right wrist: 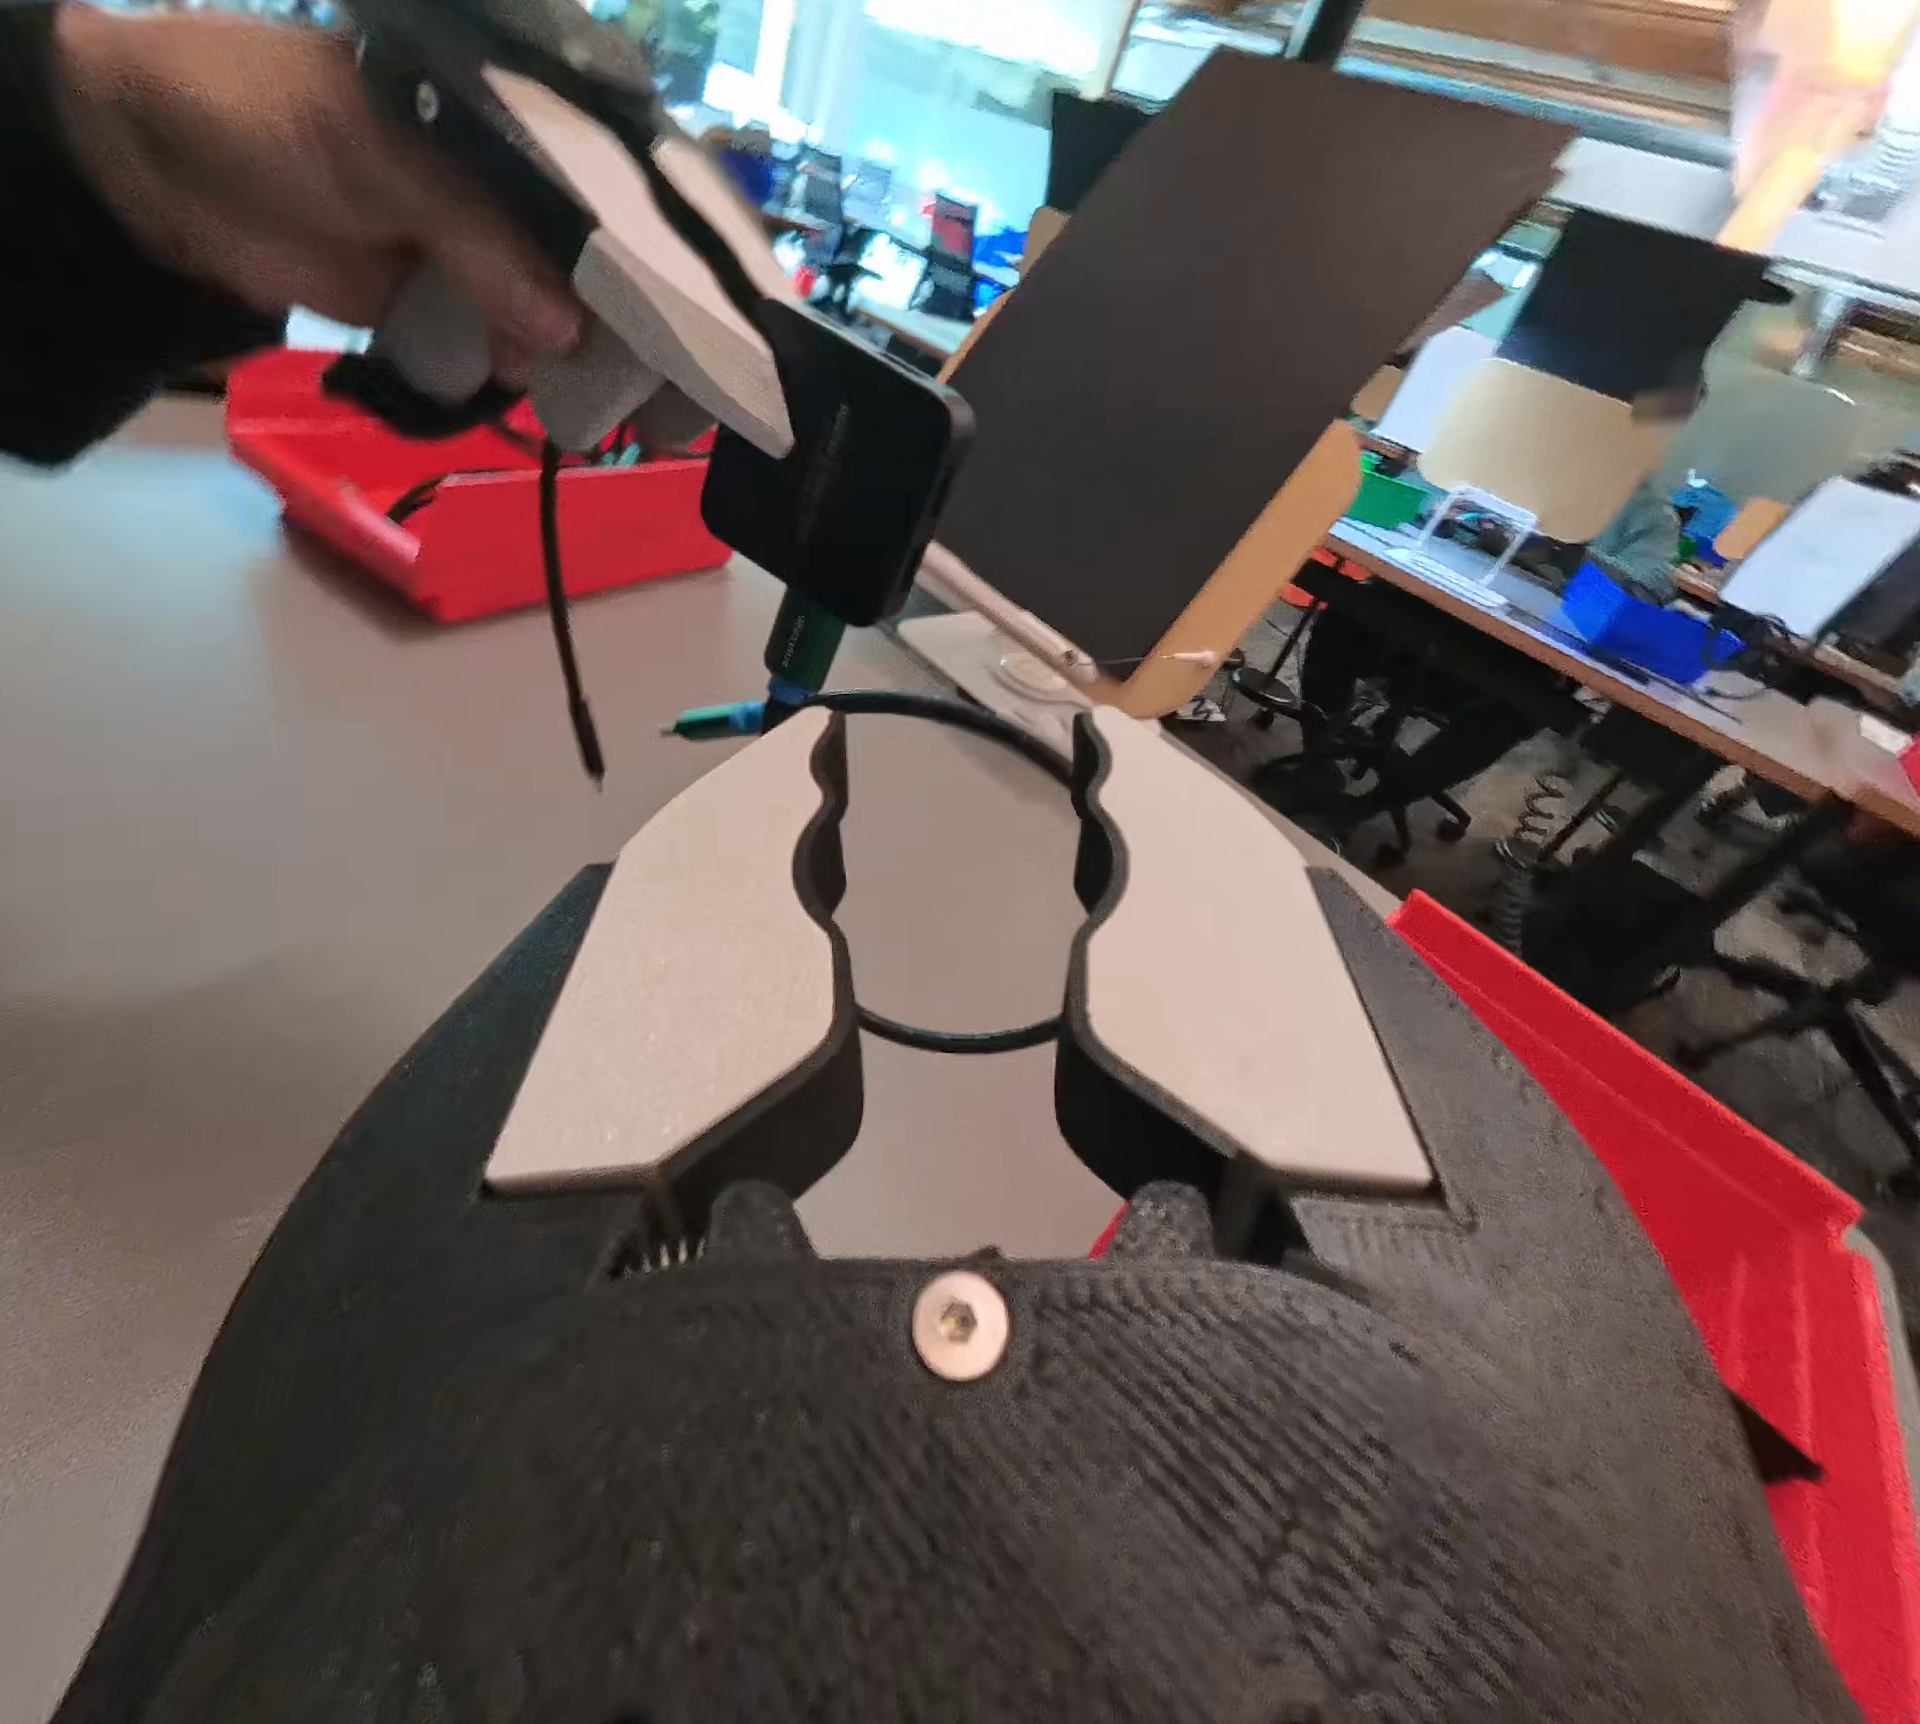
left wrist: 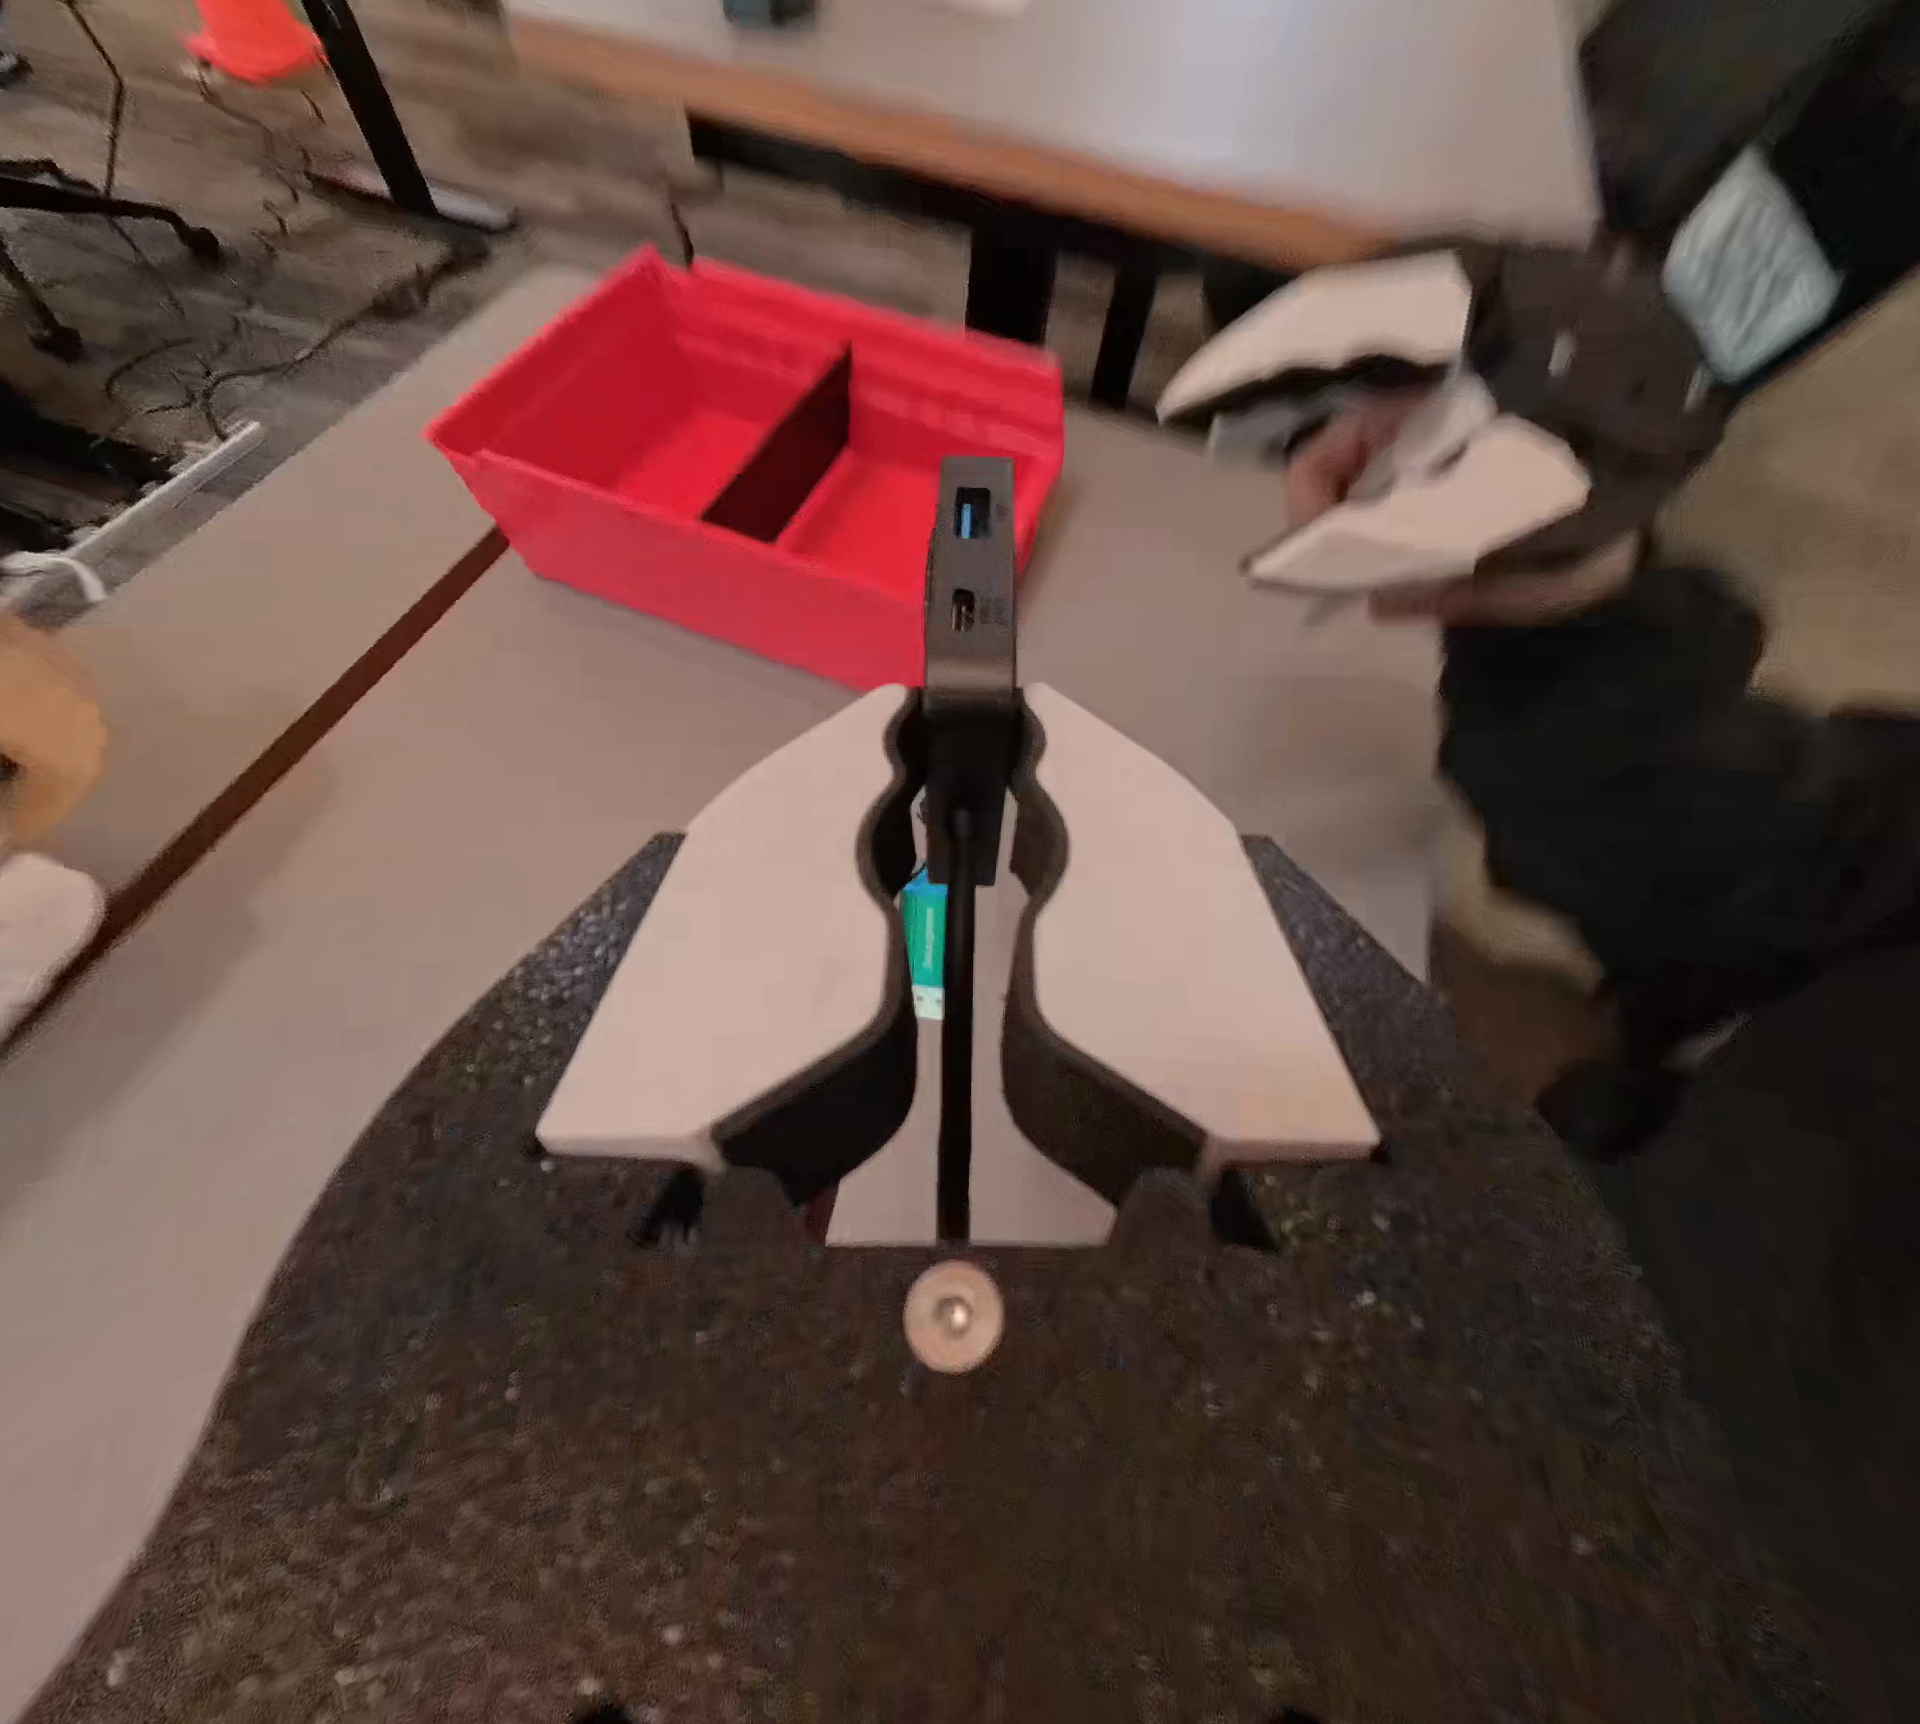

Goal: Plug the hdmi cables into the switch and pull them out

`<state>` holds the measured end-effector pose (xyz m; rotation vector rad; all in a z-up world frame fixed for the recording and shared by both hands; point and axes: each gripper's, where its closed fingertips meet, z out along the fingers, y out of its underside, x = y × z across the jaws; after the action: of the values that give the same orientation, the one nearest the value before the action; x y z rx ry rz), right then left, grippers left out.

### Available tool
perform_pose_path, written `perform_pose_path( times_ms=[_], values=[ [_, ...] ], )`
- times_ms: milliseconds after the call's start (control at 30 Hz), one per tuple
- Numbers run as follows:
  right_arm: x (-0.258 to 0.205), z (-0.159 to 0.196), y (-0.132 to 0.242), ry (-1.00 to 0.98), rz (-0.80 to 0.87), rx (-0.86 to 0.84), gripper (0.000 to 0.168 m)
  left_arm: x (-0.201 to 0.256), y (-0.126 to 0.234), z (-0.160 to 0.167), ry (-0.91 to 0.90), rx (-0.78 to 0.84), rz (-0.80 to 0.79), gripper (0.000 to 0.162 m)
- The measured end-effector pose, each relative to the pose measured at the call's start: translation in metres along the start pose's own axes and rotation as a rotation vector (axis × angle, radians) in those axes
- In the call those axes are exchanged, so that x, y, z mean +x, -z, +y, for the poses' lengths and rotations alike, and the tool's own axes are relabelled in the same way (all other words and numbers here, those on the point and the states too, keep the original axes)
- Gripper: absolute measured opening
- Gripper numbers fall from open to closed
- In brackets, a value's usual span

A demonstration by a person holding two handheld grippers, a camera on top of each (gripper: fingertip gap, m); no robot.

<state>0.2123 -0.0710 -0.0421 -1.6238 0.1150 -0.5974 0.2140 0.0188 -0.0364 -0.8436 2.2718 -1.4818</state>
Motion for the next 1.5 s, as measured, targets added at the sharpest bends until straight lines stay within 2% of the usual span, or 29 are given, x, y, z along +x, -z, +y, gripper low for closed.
perform_pose_path(
  times_ms=[133,267,300,333,367,500,567,733,900,1000,1100,1300,1500],
  values=[
    [-0.011,-0.002,-0.021,-0.023,0.076,0.043,0.043,-0.010,0.009,-0.013,0.298,0.351,0.037,0.014],
    [-0.018,0.028,-0.047,0.034,0.159,-0.082,0.044,0.000,0.003,-0.010,0.489,0.556,0.074,0.014],
    [-0.017,0.031,-0.049,0.051,0.178,-0.082,0.039,0.001,0.002,-0.010,0.518,0.586,0.081,0.014],
    [-0.019,0.030,-0.049,0.067,0.173,-0.063,0.026,0.003,0.001,-0.008,0.535,0.609,0.085,0.013],
    [-0.019,0.030,-0.049,0.082,0.179,-0.052,0.023,0.004,0.001,-0.007,0.556,0.629,0.087,0.013],
    [-0.018,0.032,-0.049,0.133,0.169,-0.064,0.017,0.004,0.001,-0.003,0.587,0.671,0.098,0.014],
    [-0.020,0.028,-0.047,0.134,0.119,-0.047,0.015,0.010,0.003,-0.003,0.531,0.678,0.129,0.013],
    [-0.025,0.030,-0.036,0.194,-0.027,-0.107,0.014,0.022,0.003,0.010,0.119,0.504,0.022,0.020],
    [-0.029,0.047,-0.022,0.179,-0.182,-0.208,0.014,0.027,0.008,0.022,-0.266,0.267,-0.077,0.060],
    [-0.033,0.053,-0.012,0.178,-0.272,-0.227,0.014,0.036,0.008,0.041,-0.514,0.078,-0.043,0.079],
    [-0.038,0.054,-0.003,0.143,-0.350,-0.221,0.014,0.034,0.012,0.053,-0.705,-0.065,-0.042,0.082],
    [-0.050,0.065,0.002,0.150,-0.431,-0.306,0.014,0.048,0.006,0.053,-0.818,-0.154,0.055,0.084],
    [-0.061,0.073,0.002,0.172,-0.478,-0.354,0.014,0.052,-0.012,0.076,-0.891,-0.333,0.096,0.085]
  ],
)
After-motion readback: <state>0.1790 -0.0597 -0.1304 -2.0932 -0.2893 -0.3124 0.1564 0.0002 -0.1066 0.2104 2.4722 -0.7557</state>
